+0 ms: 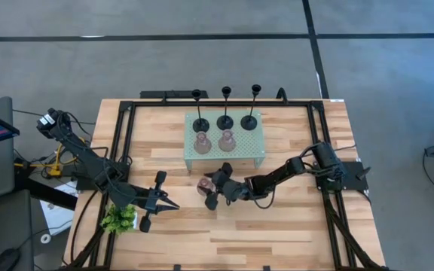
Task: Pick & Place candle stick holders
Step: Put the pink glass candle holder on the shelf
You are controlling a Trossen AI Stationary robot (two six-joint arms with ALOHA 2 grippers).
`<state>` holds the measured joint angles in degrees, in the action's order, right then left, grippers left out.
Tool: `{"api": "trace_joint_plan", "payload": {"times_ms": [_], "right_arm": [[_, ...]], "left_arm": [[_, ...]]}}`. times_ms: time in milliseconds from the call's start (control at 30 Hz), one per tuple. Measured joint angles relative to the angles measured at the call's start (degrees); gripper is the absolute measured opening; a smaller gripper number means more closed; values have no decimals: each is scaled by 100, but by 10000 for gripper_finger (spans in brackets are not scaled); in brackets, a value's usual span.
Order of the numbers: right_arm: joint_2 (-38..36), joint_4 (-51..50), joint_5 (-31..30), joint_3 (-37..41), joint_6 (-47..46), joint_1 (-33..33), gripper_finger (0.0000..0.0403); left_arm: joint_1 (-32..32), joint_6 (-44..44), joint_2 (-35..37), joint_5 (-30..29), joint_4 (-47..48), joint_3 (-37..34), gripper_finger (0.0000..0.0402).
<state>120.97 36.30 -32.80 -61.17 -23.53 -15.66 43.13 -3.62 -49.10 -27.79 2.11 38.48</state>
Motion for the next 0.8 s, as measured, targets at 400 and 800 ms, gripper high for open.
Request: {"api": "trace_joint_plan", "payload": {"times_ms": [400, 800], "right_arm": [[-7, -7, 276, -5, 4, -180, 125], [-1280, -2582, -194, 8, -983, -1252, 125]], "left_arm": [[1, 0, 0, 0, 0, 0, 21], [1, 249, 0, 0, 0, -2, 21]]}}
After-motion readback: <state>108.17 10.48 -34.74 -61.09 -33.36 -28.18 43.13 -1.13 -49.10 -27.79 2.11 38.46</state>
